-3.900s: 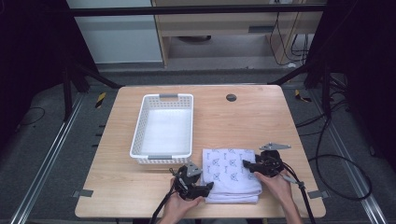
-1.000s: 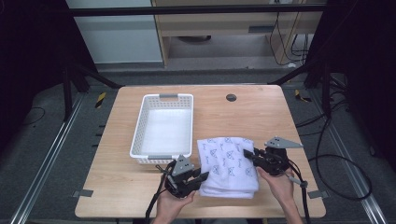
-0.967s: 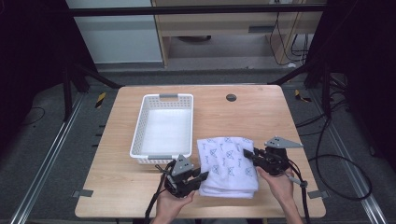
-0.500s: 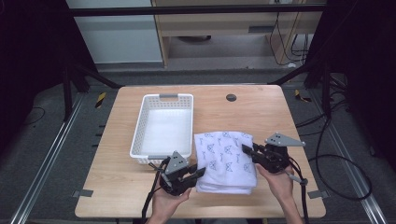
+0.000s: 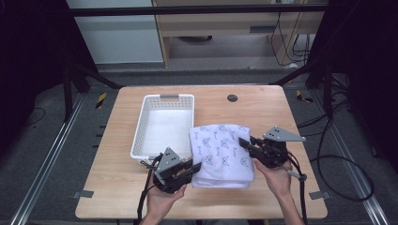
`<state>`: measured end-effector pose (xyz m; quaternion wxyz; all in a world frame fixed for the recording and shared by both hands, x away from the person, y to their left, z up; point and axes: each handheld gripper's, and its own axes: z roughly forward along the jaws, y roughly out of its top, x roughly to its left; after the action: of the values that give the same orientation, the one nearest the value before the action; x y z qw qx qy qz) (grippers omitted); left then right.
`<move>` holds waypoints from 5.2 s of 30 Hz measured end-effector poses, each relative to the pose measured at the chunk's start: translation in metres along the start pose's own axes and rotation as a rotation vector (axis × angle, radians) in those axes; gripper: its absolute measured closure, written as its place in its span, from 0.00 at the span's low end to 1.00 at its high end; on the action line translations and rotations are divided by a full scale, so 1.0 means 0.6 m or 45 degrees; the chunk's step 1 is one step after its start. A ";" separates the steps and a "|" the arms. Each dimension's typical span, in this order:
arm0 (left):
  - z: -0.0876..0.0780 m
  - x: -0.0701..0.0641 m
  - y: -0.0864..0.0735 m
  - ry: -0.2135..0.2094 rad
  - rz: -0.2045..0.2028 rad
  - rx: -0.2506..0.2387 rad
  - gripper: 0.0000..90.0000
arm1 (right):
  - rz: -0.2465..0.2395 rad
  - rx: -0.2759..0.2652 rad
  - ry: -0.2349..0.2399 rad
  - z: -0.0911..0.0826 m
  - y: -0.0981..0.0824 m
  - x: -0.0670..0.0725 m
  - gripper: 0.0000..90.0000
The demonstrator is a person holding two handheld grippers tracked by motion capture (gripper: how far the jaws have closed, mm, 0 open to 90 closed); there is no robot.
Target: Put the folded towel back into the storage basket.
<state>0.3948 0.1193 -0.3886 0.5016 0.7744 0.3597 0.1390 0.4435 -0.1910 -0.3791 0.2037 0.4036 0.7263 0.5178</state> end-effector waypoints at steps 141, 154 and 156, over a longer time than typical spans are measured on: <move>-0.062 0.300 -0.016 0.427 -0.321 -0.036 0.83 | -0.086 0.087 0.024 0.358 0.119 0.124 0.80; -0.040 0.306 -0.030 0.446 -0.316 0.031 0.83 | -0.099 0.163 -0.004 0.381 0.098 0.121 0.80; -0.037 0.307 -0.032 0.445 -0.324 0.038 0.83 | -0.097 0.168 -0.004 0.383 0.095 0.121 0.80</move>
<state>0.5034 0.2670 -0.4220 0.4335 0.6942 0.5382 0.2014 0.5865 0.0098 -0.4054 0.1972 0.3892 0.7734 0.4599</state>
